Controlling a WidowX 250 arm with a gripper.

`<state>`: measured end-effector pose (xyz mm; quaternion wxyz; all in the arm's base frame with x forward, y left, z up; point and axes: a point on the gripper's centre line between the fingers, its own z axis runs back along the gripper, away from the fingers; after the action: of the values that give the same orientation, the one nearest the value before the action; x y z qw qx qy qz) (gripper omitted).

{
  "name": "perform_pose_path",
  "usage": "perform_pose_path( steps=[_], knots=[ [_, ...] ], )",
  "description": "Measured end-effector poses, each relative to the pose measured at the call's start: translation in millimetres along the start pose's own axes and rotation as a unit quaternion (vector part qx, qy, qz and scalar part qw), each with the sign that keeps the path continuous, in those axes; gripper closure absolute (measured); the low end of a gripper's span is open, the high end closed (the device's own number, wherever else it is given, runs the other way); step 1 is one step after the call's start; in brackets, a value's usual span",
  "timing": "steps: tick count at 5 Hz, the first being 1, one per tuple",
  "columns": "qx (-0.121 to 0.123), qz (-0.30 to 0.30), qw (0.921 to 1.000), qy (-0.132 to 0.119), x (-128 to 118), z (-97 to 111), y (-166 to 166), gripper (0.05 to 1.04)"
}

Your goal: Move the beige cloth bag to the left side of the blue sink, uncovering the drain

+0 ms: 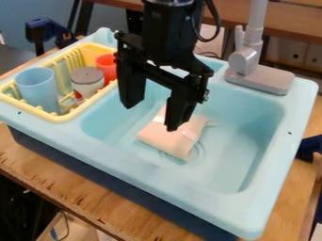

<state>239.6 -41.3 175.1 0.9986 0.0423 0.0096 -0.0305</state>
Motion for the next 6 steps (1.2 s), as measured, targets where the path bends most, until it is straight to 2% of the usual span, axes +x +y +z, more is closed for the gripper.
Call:
perform_pose_path(
  steps=[1,2,5,6],
  knots=[
    [0.001,-0.001,0.9999,0.011,0,-5,-1,0.083],
    [0.002,-0.003,1.0000,0.000,10,-9,2,0.083],
    [-0.064,-0.005,0.9979,0.001,68,-39,29,0.083],
    [-0.061,-0.006,0.9981,0.006,79,-45,30,0.083]
  ],
)
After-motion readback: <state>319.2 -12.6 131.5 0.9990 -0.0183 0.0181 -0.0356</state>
